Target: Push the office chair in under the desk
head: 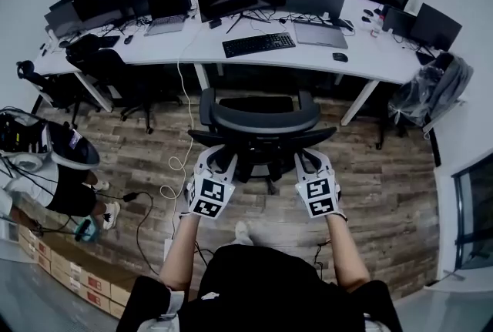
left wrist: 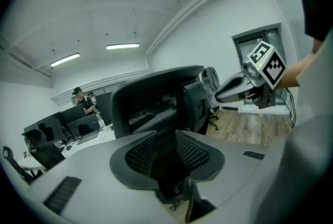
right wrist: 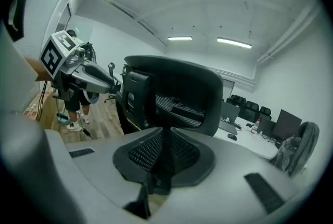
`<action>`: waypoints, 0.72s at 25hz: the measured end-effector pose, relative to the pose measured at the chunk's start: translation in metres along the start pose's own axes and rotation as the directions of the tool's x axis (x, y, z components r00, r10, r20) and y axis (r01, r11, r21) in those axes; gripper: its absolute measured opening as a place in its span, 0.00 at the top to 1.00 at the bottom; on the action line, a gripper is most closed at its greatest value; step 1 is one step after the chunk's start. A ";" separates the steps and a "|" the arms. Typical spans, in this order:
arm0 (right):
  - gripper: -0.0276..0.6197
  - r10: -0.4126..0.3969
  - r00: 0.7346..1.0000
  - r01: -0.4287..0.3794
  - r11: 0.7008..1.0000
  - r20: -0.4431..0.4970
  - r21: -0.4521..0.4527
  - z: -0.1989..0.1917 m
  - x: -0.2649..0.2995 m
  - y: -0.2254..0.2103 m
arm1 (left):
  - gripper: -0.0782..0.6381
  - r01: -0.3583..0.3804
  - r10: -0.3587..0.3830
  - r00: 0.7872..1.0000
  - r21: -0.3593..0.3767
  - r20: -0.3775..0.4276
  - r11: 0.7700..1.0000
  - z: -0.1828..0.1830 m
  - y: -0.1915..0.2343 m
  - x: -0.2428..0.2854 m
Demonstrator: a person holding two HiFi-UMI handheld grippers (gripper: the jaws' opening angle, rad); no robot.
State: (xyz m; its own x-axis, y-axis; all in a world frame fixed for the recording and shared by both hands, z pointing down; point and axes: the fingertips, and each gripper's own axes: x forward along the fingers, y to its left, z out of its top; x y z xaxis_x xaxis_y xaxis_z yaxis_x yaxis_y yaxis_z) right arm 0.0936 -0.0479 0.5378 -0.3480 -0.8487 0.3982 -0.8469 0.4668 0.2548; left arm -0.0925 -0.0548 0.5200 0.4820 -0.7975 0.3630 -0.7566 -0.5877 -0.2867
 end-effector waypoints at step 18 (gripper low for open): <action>0.61 0.000 0.990 -0.058 0.908 -0.140 -0.415 -0.007 0.063 -0.004 | 0.46 0.163 -0.115 0.980 0.332 -0.160 0.929 -0.023 0.006 0.061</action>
State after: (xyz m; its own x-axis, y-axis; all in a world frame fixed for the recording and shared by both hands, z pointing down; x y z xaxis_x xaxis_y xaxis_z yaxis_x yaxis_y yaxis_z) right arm 0.0782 -0.1010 0.5681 -0.2881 -0.8059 0.5172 -0.5814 0.5764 0.5742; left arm -0.0777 -0.1032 0.5607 0.4890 -0.6922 0.5308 -0.4774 -0.7217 -0.5013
